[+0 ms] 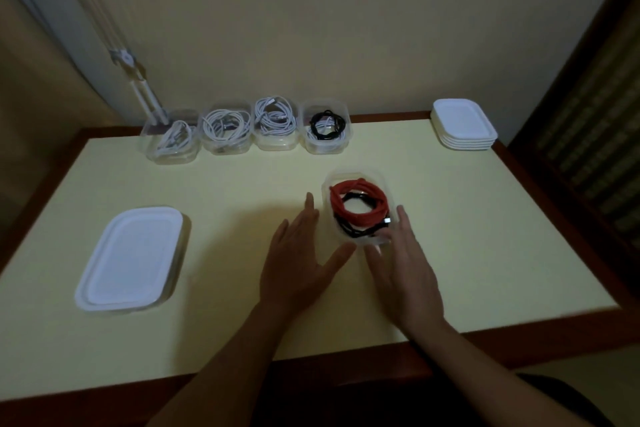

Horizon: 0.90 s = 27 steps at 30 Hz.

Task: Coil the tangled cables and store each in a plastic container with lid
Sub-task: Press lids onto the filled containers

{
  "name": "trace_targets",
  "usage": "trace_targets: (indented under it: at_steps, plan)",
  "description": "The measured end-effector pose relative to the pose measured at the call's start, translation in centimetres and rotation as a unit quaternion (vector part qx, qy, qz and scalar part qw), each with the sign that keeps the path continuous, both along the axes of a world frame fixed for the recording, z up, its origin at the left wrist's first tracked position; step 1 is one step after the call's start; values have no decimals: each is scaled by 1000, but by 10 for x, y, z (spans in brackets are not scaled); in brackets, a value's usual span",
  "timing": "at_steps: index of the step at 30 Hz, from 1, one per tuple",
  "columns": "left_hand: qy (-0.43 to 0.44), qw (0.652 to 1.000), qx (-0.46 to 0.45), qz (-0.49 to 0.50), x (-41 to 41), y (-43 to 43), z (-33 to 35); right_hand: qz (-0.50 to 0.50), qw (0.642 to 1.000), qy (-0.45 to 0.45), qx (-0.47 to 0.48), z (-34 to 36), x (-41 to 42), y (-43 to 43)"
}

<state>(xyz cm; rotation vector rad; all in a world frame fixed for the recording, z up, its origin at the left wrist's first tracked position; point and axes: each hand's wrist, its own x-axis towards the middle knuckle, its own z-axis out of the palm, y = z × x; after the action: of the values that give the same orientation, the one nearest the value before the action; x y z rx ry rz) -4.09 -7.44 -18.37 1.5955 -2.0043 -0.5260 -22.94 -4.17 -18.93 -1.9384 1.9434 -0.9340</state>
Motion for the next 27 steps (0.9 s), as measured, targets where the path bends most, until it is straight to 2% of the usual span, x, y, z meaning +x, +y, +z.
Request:
trace_targets:
  at_steps: [5, 9, 10, 18, 22, 27]
  plan:
    - [-25, 998, -27, -40, -2, -3, 1, 55, 998, -21, -21, -1, 1, 8]
    - [-35, 998, -32, -30, -3, -10, -5, -11, 987, -156, 32, 9, -9, -1]
    - [-38, 998, -34, -24, -4, -11, -6, -19, 985, -166, 37, 13, -18, -8]
    - [-57, 997, -42, -21, -13, -28, -7, -58, 998, 16, 1, 35, -113, -120]
    - [-62, 997, -43, -22, -19, -39, -6, -74, 979, 190, 14, 37, -145, -168]
    - [-57, 997, -43, -25, -26, -49, -3, -92, 962, 254, 24, 28, -176, -193]
